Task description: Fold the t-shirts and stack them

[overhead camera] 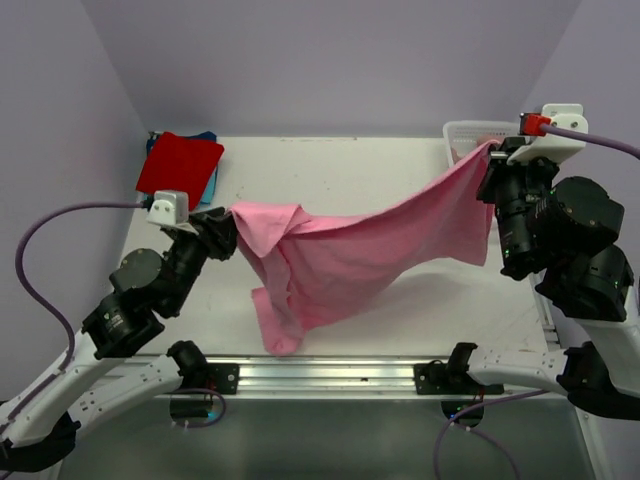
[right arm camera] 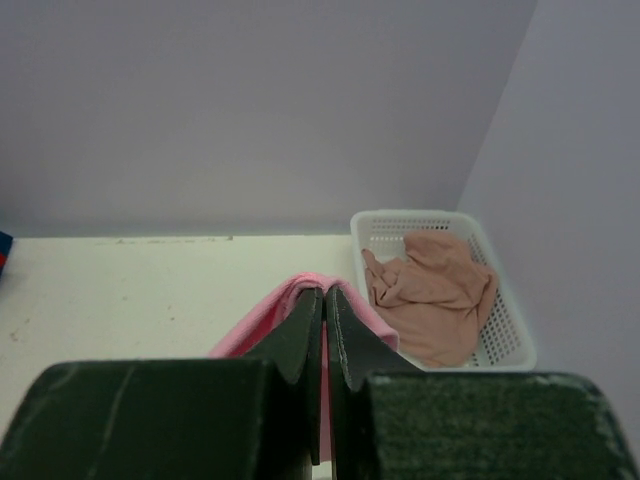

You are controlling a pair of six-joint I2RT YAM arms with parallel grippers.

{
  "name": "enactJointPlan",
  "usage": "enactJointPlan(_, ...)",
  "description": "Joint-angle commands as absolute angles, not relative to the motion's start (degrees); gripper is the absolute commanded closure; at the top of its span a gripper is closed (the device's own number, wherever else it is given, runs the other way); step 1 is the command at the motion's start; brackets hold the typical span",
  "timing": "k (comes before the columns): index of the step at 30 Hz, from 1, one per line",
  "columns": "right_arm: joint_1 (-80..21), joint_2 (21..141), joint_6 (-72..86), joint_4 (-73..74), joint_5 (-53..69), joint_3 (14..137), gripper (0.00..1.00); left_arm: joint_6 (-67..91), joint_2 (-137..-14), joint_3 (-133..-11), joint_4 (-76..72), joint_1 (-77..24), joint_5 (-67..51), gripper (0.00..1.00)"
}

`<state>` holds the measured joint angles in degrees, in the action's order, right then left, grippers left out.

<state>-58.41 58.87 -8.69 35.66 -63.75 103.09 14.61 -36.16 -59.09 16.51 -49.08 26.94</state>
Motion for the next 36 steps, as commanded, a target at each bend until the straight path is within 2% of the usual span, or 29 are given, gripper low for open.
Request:
enactJointPlan(1, -58.2, 58.7, -13.2, 31.6, -67.4, 104.2, 1.0, 28.1, -29.2, -51.7, 12.2, -48.7, 43.4, 0.57)
enactJointPlan(3, -58.2, 59.0, -14.0, 31.7, -68.5, 105.1, 1.0, 35.2, -27.3, -48.0, 16.6, -48.7, 48.0, 0.58)
enactJointPlan(5, -58.2, 59.1, -14.9, 32.1, -69.3, 106.4, 1.0, 40.2, -27.3, -46.2, 20.5, -48.7, 49.8, 0.55)
enactJointPlan(12, -58.2, 60.4, -14.7, 34.2, -69.3, 107.5, 1.0, 51.3, -29.9, -36.8, 23.2, -48.7, 46.1, 0.45)
enactJointPlan(16, -58.2, 61.5, -14.0, 35.5, -68.4, 107.1, 1.0, 44.8, -35.7, -32.0, 12.5, -48.7, 34.9, 0.41)
enactJointPlan(18, -58.2, 62.1, -13.5, 36.0, -68.1, 107.6, 1.0, 40.0, -39.0, -29.3, 4.1, -48.8, 30.1, 0.36)
enactJointPlan(20, -58.2, 63.1, -13.1, 37.3, -67.8, 108.1, 1.0, 37.5, -43.5, -27.2, -4.9, -48.7, 25.0, 0.35)
enactJointPlan(24, -58.2, 64.6, -12.4, 39.2, -67.4, 110.3, 1.0, 33.2, -48.0, -24.5, -18.6, -48.7, 21.3, 0.33)
enactJointPlan(32, -58.2, 66.7, -10.4, 41.9, -65.7, 111.9, 1.0, 23.7, -65.4, -29.9, -41.0, -48.6, 9.5, 0.29)
enactJointPlan(36, -58.2, 67.8, -8.6, 44.7, -58.4, 114.7, 1.0, 23.5, -68.9, -32.7, -43.9, -48.0, 9.0, 0.29)
